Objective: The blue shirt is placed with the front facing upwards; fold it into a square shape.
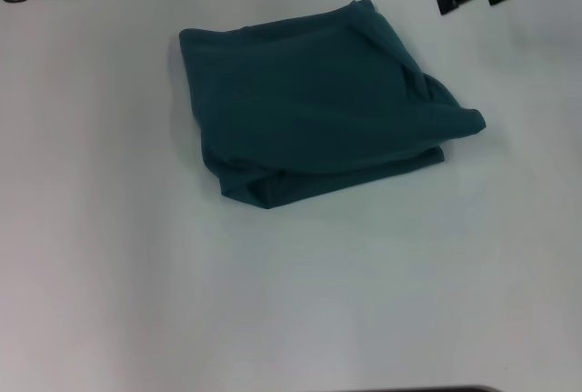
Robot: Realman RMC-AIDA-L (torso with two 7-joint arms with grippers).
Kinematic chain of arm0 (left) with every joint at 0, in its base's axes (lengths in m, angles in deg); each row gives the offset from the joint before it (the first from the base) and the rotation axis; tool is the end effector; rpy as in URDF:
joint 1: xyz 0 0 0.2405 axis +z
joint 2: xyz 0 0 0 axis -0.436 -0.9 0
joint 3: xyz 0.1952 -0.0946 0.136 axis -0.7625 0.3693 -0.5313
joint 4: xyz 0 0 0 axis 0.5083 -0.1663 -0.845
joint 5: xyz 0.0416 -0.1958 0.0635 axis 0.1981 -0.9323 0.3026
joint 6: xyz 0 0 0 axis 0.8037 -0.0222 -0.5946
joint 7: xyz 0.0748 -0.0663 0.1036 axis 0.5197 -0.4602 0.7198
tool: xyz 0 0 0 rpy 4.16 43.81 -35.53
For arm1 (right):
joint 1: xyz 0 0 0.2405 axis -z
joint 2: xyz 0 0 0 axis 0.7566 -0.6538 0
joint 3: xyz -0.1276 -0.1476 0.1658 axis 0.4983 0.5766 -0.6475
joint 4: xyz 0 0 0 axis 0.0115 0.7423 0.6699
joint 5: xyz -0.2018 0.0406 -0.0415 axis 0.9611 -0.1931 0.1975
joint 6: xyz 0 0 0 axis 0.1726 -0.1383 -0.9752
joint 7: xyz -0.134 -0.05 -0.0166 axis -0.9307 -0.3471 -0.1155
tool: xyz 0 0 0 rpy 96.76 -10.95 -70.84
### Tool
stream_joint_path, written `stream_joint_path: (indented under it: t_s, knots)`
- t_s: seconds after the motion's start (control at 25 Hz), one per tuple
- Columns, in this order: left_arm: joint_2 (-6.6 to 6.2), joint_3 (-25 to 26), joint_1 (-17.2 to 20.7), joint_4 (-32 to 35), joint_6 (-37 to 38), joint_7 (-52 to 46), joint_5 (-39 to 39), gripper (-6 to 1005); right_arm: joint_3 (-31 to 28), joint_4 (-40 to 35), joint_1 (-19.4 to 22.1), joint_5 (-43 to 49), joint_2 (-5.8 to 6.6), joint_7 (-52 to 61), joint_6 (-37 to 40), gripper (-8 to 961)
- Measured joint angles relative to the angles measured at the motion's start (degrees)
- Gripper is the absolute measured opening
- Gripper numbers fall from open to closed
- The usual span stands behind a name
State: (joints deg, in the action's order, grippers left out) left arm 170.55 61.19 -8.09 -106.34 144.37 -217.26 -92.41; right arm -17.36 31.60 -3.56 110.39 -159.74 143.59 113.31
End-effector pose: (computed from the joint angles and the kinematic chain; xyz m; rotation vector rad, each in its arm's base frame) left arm -0.2144 0.3562 0.1174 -2.3201 -1.8566 -0.9366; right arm 0.2109 0.4418 0.0704 -2.3220 1.3785 -0.0991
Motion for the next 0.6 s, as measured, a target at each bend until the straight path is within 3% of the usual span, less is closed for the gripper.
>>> stream_joint_path:
  t_s: [0.16, 0.52, 0.6]
  knots:
    - [-0.16, 1.1, 0.0, 0.2, 0.0, 0.1, 0.0, 935, 1.5, 0.7, -1.6, -0.1, -1.38, -0.5, -1.8, 918]
    - [-0.67, 1.3, 1.0, 0.9, 0.0, 0.0, 1.0, 935, 9.6, 1.5, -2.9, 0.4, -5.85, 1.0, -9.3, 906]
    - [-0.68, 1.2, 1.3, 1.5, 0.1, 0.3, 1.2, 935, 9.7, 1.7, -2.9, 0.4, -6.11, 1.1, -9.9, 903]
